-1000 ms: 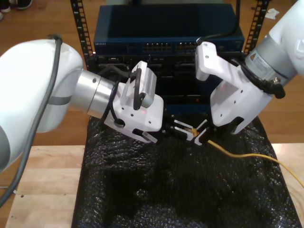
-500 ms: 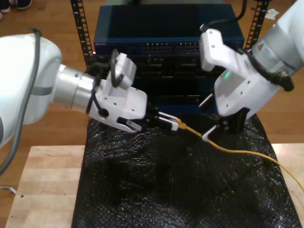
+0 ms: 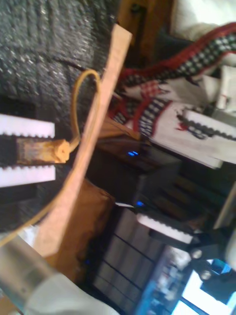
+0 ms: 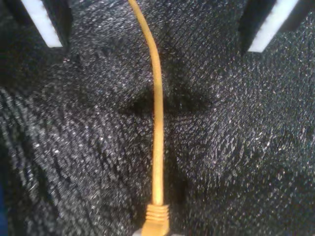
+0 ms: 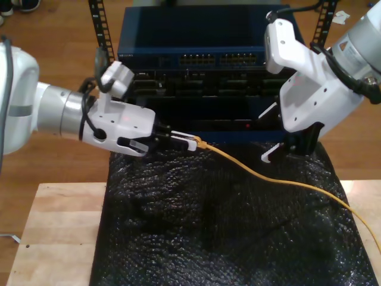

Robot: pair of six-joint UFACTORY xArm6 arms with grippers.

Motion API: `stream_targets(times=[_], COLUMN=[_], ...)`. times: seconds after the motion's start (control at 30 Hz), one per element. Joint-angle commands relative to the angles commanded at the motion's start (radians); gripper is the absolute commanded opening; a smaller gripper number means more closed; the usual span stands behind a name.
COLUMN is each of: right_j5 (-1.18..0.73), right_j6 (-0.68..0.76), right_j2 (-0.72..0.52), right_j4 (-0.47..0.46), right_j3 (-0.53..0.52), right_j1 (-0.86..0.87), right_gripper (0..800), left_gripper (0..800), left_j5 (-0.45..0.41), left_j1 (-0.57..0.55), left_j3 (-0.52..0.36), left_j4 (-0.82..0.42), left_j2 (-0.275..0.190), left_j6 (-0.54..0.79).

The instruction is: Grab the cable and plug it in

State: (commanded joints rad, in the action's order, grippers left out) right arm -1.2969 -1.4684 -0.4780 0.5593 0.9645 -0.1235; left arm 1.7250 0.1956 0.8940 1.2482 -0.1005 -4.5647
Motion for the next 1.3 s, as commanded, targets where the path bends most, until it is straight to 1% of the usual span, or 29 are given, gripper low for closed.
stream_targets(times=[0.23,0.37,0.43,0.53,0.6,0.7,0.77,0.93,1.1,1.2,1.3], right_j5=[0.003,0.006,0.023,0.083,0.126,0.176,0.207,0.272,0.393,0.471,0.512], right_j6=[-0.075,-0.092,-0.117,-0.137,-0.143,-0.150,-0.152,-0.186,-0.235,-0.256,-0.272], right_j2=[-0.078,-0.126,-0.146,-0.172,-0.186,-0.193,-0.193,-0.193,-0.212,-0.236,-0.241], right_j4=[0.003,0.003,0.003,0.002,0.000,0.000,-0.002,-0.002,-0.002,-0.002,-0.002], right_j3=[-0.025,-0.032,-0.037,-0.055,-0.066,-0.075,-0.077,-0.087,-0.137,-0.178,-0.195], right_j1=[-0.002,-0.018,-0.040,-0.077,-0.110,-0.163,-0.195,-0.267,-0.347,-0.373,-0.407], right_gripper=[797,798,798,798,798,798,798,793,793,793,792], left_gripper=[2,2,3,3,3,3,3,5,3,5,5], left_j5=[0.037,0.094,0.133,0.196,0.218,0.236,0.265,0.344,0.400,0.460,0.496], left_j1=[0.014,0.018,0.029,0.040,0.044,0.049,0.049,0.068,0.080,0.080,0.080], left_j3=[0.000,0.000,0.006,0.032,0.034,0.034,0.032,0.037,0.037,0.038,0.043], left_j4=[0.006,0.044,0.054,0.058,0.060,0.069,0.081,0.121,0.132,0.167,0.181], left_j2=[0.015,0.035,0.054,0.087,0.098,0.101,0.107,0.153,0.176,0.199,0.226], left_j6=[-0.023,-0.051,-0.071,-0.103,-0.109,-0.110,-0.110,-0.114,-0.126,-0.127,-0.127])
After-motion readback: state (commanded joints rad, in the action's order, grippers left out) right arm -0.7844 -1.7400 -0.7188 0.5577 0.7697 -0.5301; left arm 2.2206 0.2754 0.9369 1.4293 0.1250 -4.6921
